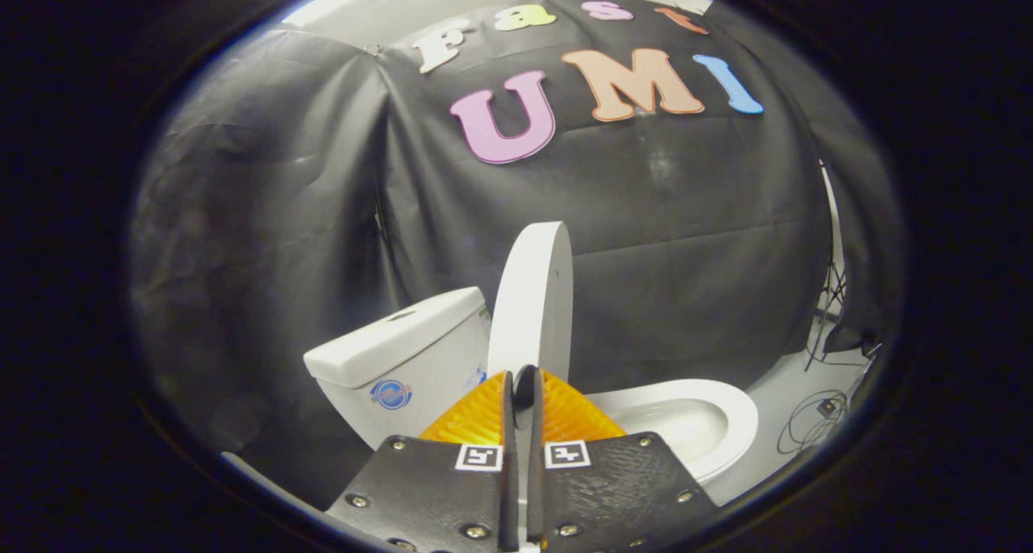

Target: Open the toilet lid.

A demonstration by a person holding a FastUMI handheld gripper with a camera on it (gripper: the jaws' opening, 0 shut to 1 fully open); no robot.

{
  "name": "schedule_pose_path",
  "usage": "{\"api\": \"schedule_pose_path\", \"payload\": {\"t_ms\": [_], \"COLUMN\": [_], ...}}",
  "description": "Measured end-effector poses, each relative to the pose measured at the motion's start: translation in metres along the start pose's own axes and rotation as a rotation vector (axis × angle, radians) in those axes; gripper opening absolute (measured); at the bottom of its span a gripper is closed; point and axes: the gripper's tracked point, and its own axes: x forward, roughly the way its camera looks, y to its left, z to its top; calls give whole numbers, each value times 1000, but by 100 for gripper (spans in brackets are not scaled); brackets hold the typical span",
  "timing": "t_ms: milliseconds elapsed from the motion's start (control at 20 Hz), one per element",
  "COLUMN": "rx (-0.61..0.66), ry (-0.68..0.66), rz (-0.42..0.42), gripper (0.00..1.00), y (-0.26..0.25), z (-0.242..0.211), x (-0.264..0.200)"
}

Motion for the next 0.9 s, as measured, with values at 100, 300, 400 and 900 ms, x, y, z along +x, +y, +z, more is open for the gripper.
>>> {"api": "schedule_pose_path", "payload": {"t_ms": [100, 300, 400, 900], "rx": [-5, -28, -51, -151], "ry": [-17, -44, -48, -79], "rz": [0, 18, 31, 61], "gripper": [5, 5, 5, 5], "y": [12, 37, 51, 107], "z": [2, 1, -1, -14], "x": [1, 10, 16, 21]}}
